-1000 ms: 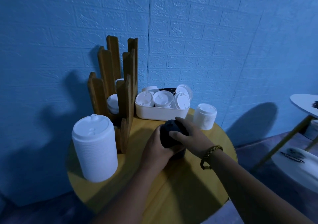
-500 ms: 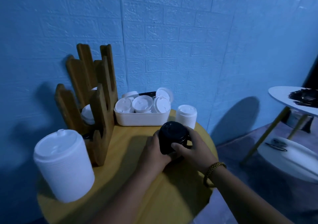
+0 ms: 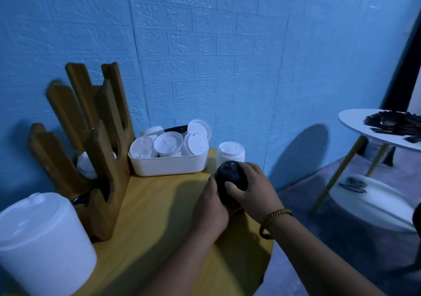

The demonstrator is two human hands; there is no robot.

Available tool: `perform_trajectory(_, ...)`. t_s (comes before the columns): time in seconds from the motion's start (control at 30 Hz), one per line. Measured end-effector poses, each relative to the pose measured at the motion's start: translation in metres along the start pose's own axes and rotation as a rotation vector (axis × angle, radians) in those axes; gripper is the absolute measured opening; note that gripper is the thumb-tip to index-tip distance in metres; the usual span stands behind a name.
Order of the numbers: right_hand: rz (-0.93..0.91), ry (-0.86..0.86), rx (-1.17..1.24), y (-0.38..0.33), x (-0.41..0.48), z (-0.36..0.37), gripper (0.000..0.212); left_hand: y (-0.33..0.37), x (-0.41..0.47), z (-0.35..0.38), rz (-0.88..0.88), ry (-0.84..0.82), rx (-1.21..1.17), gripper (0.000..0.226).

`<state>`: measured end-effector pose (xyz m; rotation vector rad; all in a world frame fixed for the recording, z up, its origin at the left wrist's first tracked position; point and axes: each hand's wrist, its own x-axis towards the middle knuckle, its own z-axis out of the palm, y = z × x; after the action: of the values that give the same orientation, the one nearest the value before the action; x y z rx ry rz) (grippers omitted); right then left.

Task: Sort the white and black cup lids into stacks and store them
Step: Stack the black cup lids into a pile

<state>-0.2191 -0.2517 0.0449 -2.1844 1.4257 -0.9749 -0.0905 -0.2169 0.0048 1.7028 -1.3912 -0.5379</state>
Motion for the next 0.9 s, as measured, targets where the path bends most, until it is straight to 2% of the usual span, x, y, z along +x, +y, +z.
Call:
perform_trajectory(0.17, 0.049, 0.017, -0.076, 0.006, 0.013, -0.002, 0.057, 0.006, 0.017, 0.01, -0.009, -0.008, -0.027, 0.068)
perform_trajectory(0.37, -0.034, -0.045, -0.409, 0.005, 0.029, -0.011, 0.055, 0.005, 0.027, 0.014, -0.009, -0.01, -0.064, 0.077)
perform_trajectory(0.47, -0.011, -0.079, -0.34, 0.001, 0.035, -0.008, 0.053, 0.002, 0.027, 0.017, -0.013, -0.021, -0.064, 0.07)
perform_trajectory(0.53, -0.011, -0.055, -0.285, 0.0, 0.034, -0.003, 0.054, 0.003, 0.025, 0.016, -0.026, 0.005, -0.155, 0.069)
perform_trajectory(0.6, -0.026, -0.03, -0.225, 0.001, 0.031, -0.001, 0.057, 0.004, 0.022, 0.015, -0.019, 0.019, -0.174, 0.083)
perform_trajectory(0.7, -0.043, -0.056, -0.151, 0.005, 0.031, -0.004, 0.058, 0.001, 0.02, 0.016, 0.05, 0.027, -0.049, 0.106)
perform_trajectory(0.9, -0.073, -0.05, -0.261, 0.004, 0.028, 0.001, 0.058, 0.0, 0.024, 0.014, 0.059, 0.015, 0.024, 0.096)
